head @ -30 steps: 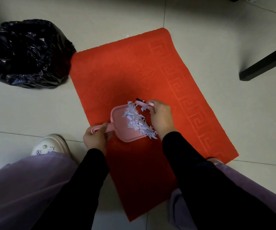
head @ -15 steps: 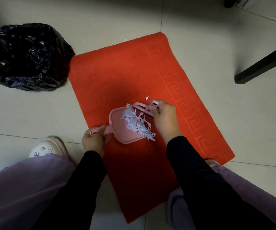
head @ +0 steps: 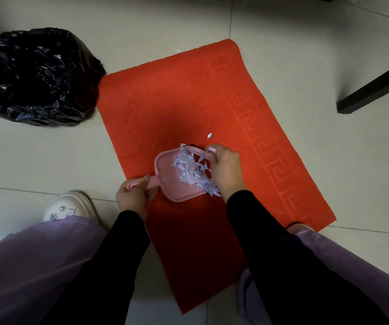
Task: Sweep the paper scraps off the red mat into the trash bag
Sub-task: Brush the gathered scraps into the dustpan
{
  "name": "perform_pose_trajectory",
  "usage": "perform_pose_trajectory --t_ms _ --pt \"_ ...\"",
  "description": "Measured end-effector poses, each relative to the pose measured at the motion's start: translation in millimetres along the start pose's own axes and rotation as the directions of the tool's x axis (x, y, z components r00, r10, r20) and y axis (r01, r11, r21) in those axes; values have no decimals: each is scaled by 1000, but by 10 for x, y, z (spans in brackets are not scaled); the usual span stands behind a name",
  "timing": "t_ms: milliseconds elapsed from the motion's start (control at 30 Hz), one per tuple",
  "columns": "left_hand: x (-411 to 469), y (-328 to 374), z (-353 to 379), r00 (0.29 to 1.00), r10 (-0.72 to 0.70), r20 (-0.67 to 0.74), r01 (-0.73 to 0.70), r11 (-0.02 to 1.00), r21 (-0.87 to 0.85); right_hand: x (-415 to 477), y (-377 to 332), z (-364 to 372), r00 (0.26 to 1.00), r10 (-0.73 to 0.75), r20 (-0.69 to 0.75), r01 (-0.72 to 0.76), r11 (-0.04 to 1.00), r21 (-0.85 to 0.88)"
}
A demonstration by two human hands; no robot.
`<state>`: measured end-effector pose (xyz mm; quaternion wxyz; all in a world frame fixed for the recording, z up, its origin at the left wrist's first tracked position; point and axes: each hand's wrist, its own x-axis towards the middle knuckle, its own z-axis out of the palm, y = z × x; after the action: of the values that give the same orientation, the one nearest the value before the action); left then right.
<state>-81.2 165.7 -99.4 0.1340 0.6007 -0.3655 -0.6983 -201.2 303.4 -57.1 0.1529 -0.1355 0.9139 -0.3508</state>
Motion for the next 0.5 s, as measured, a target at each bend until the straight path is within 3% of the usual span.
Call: perform_pose_trajectory --t_ms 267,500 --pt "4 47 -11 998 -62 28 62 998 0 -124 -12 -57 1000 3 -9 -2 998 59" --pt "49 150 -56 993 -84 83 81 996 41 -43 102 -179 985 78 -152 -59 990 125"
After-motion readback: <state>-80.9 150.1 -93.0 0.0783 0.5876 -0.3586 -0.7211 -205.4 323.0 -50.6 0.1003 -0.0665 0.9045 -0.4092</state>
